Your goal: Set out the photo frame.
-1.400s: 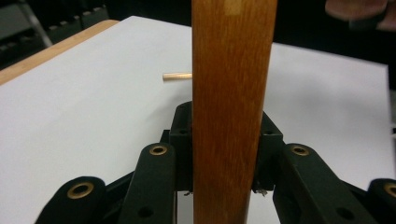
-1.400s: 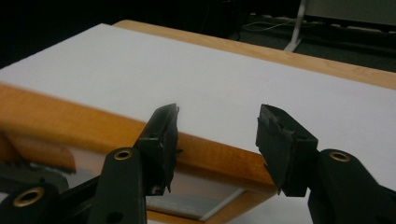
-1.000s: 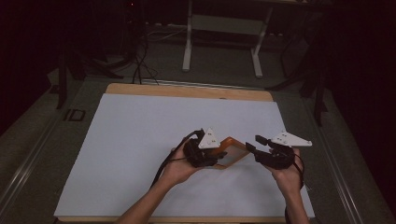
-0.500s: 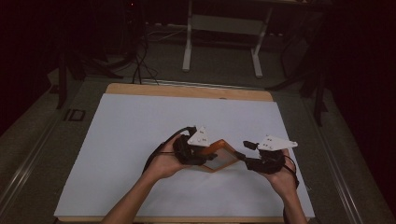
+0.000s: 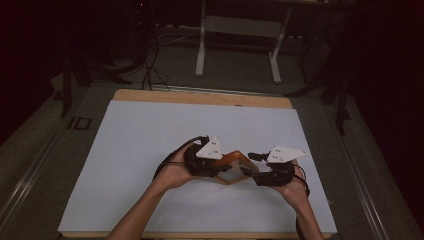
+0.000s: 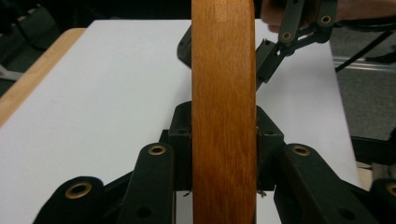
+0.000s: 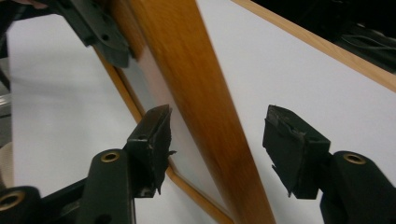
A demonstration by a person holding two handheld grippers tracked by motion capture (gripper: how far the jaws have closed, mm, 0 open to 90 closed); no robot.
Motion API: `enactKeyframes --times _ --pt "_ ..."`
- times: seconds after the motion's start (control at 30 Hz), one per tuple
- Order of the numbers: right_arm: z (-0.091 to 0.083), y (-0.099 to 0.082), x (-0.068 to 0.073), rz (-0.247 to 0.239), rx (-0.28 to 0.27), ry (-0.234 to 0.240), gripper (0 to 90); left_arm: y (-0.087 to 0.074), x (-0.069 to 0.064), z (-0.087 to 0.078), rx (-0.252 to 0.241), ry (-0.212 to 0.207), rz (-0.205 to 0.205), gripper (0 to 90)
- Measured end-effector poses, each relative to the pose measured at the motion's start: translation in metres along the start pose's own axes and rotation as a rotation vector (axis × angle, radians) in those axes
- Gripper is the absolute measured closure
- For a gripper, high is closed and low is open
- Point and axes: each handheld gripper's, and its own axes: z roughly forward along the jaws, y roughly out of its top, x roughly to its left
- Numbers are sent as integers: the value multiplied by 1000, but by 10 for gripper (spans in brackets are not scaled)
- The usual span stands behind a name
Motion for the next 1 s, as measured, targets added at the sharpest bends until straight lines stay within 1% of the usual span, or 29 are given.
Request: enactKeyframes --times 0.13,0.2,0.23,0.27,0.3,0.4,0.43,0.47,0.5,0.57,0.63,0.7,0.77,0.8,0.87,0.93,1.0 --pt "3 2 3 -24 -13 8 433 -1 2 -1 -5 -11 4 682" --pt "4 4 5 -38 -17 24 477 -2 3 -1 -6 -8 5 680" --pt "4 4 6 -44 -16 22 488 -3 4 -1 -8 -6 -2 676" --pt "4 4 7 -56 -12 11 526 -3 5 -2 -17 -10 -11 662" --pt "3 4 7 -64 -12 7 554 -4 6 -3 -32 -18 -27 645" --pt "-2 2 8 -81 -22 35 636 -7 10 -4 -49 -12 -60 563" --pt "-3 1 9 -93 -21 39 642 -7 10 -5 -56 -13 -67 553" --pt "-3 1 10 -100 -19 31 645 -9 11 -7 -75 -20 -82 542" --pt "-4 1 10 -110 -12 25 649 -9 11 -8 -84 -20 -88 519" --pt "-5 1 10 -115 -8 18 655 -10 11 -13 -106 -18 -108 489" --pt "-5 0 10 -116 -9 14 658 -13 11 -18 -143 -13 -131 461" --pt "-6 0 11 -121 -3 4 667 -18 13 -23 -178 -14 -160 449" --pt "-7 0 11 -125 2 -1 670 -24 16 -28 -198 -8 -185 462" --pt "-7 0 11 -126 2 -2 672 -28 17 -30 -212 2 -203 473" --pt "-8 -2 11 -125 4 -12 681 -35 20 -33 -238 9 -234 474" --pt "-9 -4 10 -110 6 -16 682 -39 22 -33 -247 29 -266 469" --pt "-11 -6 9 -105 3 -13 683 -44 25 -32 -245 44 -301 458"
